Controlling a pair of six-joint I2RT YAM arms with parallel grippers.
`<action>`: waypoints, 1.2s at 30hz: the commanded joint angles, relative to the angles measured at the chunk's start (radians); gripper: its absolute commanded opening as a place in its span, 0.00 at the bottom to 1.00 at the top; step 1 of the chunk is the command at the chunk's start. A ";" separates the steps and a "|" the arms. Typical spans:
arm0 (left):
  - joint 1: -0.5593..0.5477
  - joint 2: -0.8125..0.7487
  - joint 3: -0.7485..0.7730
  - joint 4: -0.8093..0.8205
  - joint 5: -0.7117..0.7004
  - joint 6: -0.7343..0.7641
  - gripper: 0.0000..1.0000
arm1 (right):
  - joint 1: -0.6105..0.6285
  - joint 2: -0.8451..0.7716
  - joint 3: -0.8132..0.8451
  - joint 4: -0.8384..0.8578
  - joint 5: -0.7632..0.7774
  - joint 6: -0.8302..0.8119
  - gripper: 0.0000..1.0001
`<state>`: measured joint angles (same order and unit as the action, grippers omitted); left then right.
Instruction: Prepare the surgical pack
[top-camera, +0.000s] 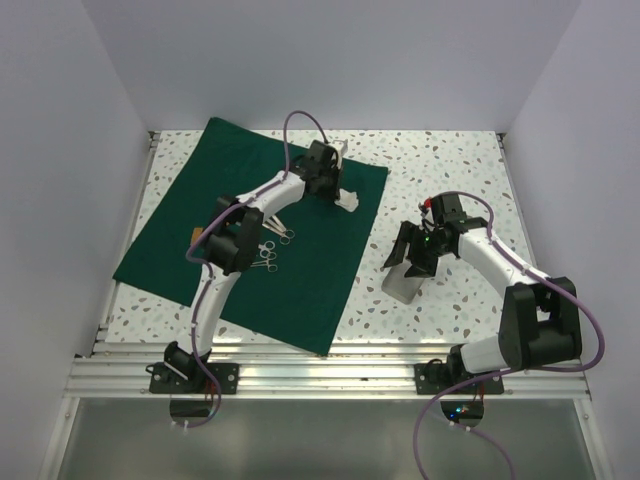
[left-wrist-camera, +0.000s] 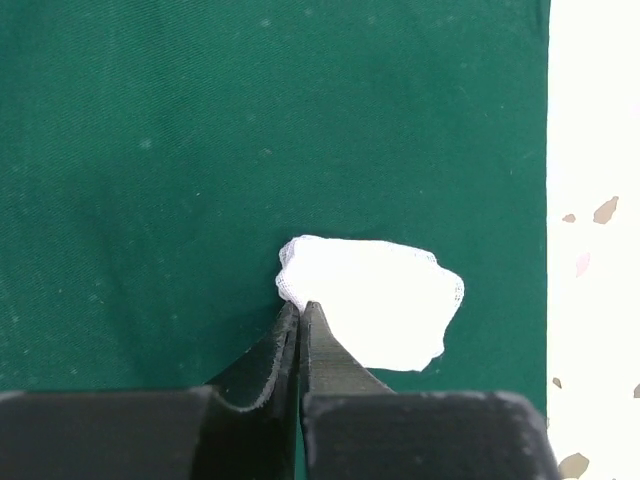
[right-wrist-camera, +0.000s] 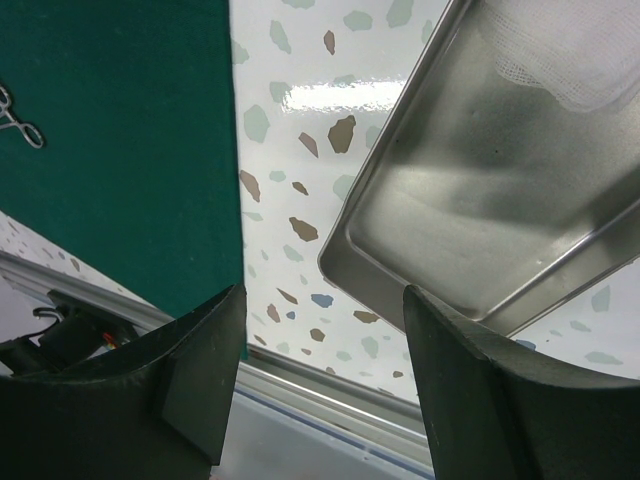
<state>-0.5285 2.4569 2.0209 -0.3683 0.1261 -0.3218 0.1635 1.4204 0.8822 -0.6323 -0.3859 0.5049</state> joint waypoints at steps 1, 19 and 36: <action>-0.018 0.039 -0.018 -0.061 0.043 0.009 0.00 | -0.001 0.008 0.034 -0.003 -0.010 -0.014 0.68; -0.016 -0.165 -0.073 -0.083 0.168 0.023 0.00 | -0.002 0.084 0.162 -0.009 -0.036 -0.080 0.70; -0.016 -0.289 -0.152 -0.095 0.185 0.044 0.00 | 0.001 0.184 0.316 -0.009 -0.163 -0.183 0.82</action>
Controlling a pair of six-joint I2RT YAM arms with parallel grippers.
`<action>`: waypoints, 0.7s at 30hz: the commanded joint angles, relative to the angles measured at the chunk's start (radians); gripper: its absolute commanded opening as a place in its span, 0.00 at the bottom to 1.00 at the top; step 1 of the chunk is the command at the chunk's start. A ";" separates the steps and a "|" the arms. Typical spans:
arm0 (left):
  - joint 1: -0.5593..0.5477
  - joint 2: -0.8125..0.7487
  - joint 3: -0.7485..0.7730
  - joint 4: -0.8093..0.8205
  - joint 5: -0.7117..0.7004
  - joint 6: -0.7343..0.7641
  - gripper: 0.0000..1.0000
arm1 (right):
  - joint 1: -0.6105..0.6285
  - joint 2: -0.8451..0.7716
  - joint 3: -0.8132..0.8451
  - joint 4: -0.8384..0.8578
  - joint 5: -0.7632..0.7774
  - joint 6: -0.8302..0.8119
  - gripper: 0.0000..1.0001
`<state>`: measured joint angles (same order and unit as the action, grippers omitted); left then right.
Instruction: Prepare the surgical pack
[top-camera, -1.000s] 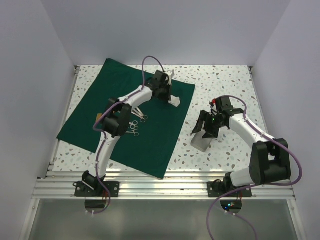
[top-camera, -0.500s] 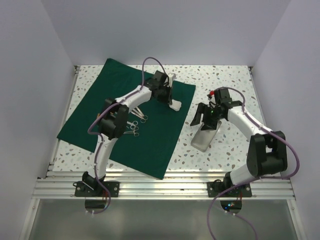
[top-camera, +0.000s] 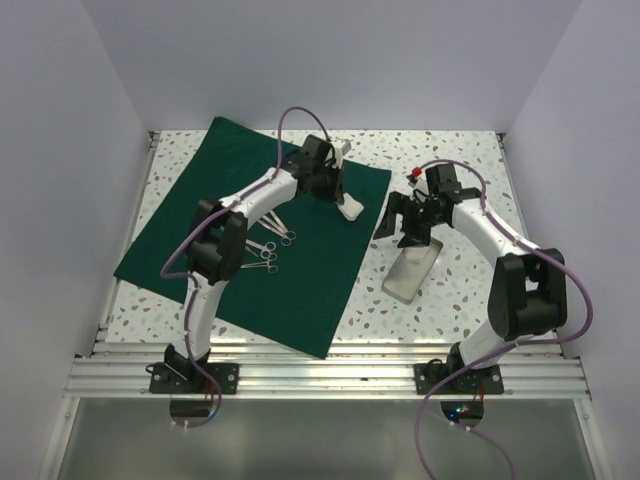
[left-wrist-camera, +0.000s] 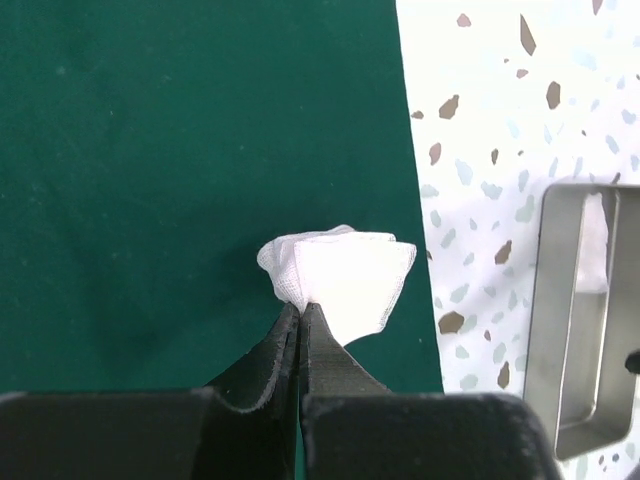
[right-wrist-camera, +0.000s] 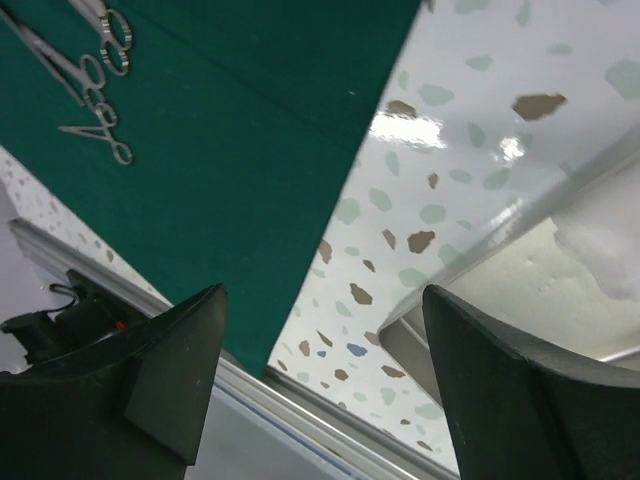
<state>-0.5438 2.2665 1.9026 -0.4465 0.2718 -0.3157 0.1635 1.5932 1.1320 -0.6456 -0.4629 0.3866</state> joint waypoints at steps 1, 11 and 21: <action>-0.001 -0.132 -0.051 -0.017 0.046 0.044 0.00 | 0.001 0.017 0.087 0.014 -0.133 -0.075 0.84; -0.015 -0.448 -0.400 -0.004 0.230 0.102 0.00 | 0.048 0.080 0.166 0.118 -0.422 -0.147 0.88; -0.027 -0.737 -0.634 -0.027 0.461 0.141 0.00 | 0.148 0.037 0.086 0.242 -0.614 -0.157 0.90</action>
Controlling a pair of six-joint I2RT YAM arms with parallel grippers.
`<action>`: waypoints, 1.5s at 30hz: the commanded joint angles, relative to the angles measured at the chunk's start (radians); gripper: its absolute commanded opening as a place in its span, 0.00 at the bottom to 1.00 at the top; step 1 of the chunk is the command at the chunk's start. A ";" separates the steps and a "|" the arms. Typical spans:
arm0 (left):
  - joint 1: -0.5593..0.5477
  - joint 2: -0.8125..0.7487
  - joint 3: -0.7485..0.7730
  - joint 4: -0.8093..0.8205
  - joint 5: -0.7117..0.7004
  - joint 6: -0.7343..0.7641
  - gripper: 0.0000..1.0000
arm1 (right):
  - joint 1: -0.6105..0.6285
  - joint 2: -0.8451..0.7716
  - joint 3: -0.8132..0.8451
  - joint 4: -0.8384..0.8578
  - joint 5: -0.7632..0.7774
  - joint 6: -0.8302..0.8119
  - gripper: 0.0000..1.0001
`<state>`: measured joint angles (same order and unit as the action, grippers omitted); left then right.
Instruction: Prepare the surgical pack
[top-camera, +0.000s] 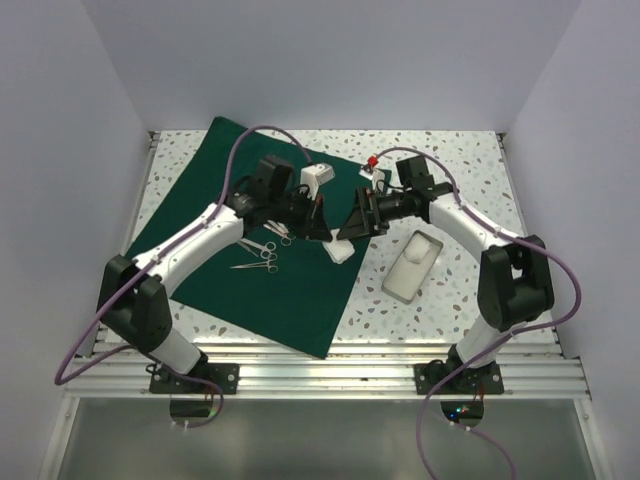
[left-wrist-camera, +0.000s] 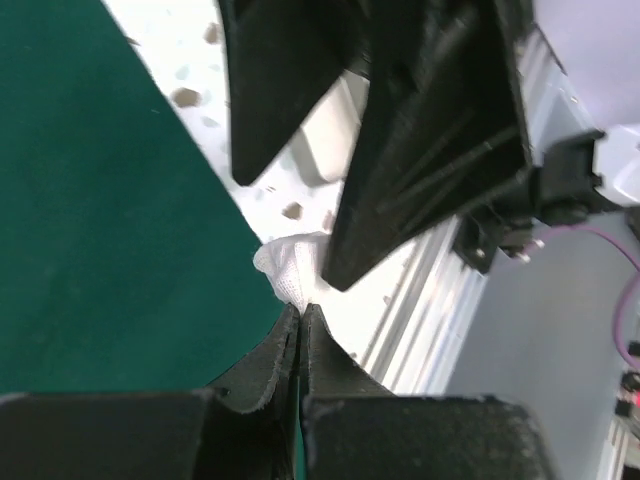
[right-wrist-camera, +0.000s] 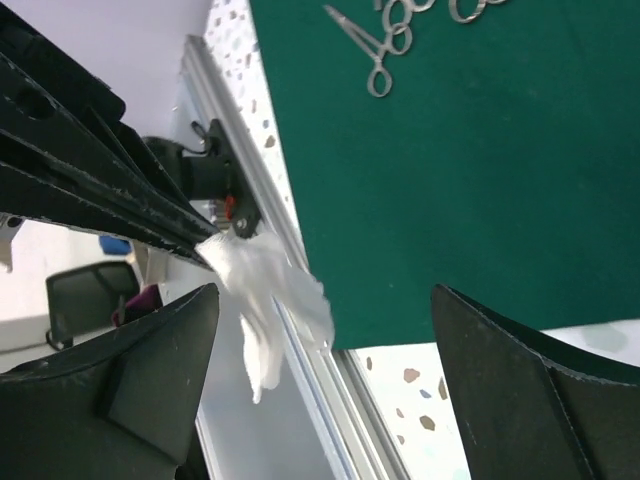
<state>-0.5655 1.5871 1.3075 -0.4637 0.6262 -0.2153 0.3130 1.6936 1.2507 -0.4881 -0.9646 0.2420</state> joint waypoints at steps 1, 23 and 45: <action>-0.007 -0.068 -0.057 -0.016 0.134 0.040 0.00 | 0.006 -0.071 -0.043 0.104 -0.121 -0.012 0.91; -0.013 -0.131 -0.105 0.000 0.187 0.017 0.00 | 0.130 -0.178 -0.229 0.134 -0.201 0.042 0.26; 0.194 -0.052 -0.096 -0.089 -0.079 0.001 0.57 | -0.310 -0.393 -0.425 -0.066 0.358 0.198 0.00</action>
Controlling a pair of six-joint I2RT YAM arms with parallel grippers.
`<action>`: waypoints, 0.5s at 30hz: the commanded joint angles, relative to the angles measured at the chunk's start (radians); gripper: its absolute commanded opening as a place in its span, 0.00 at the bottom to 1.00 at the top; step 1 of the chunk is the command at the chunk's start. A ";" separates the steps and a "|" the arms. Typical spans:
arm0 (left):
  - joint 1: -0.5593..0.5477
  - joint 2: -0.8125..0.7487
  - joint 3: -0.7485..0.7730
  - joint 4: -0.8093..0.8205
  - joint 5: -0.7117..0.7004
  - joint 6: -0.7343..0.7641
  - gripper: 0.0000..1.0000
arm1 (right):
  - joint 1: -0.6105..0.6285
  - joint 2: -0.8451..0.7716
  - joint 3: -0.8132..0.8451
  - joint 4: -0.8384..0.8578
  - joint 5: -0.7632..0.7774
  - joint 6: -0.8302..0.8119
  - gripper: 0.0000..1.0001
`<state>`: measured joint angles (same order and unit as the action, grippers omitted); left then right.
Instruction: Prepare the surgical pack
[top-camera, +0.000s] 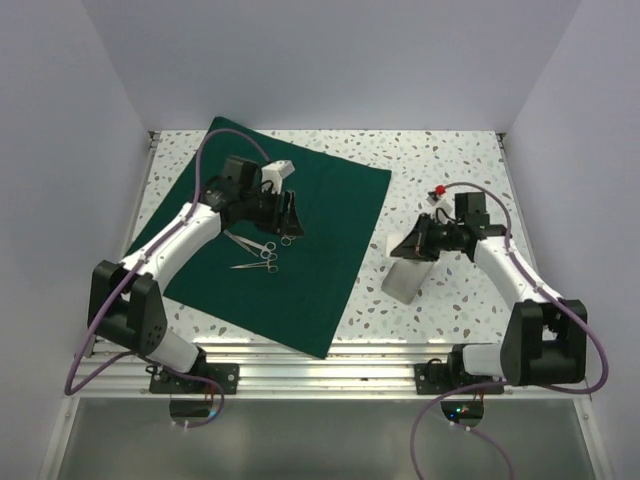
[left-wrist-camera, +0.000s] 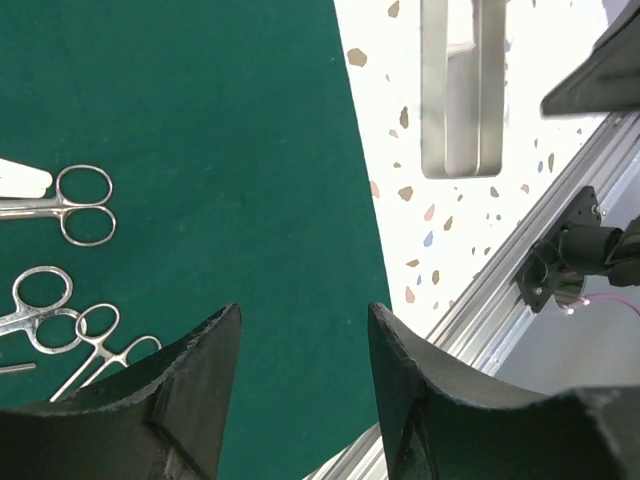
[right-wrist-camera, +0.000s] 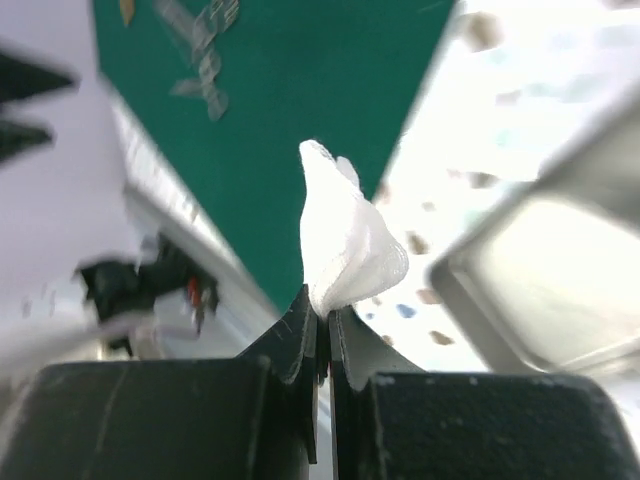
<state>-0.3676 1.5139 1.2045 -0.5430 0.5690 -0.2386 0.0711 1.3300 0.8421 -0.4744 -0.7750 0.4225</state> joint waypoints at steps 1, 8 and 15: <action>-0.004 0.029 0.003 -0.002 -0.008 0.018 0.57 | -0.111 -0.026 -0.026 -0.063 0.181 0.044 0.00; -0.004 0.075 -0.020 0.061 0.074 -0.013 0.55 | -0.155 0.075 -0.037 0.117 0.224 0.084 0.00; -0.004 0.108 0.000 0.058 0.086 0.007 0.55 | -0.228 0.139 -0.023 0.186 0.206 0.079 0.00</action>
<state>-0.3687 1.6123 1.1881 -0.5209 0.6216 -0.2432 -0.1291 1.4460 0.7925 -0.3702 -0.5671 0.4915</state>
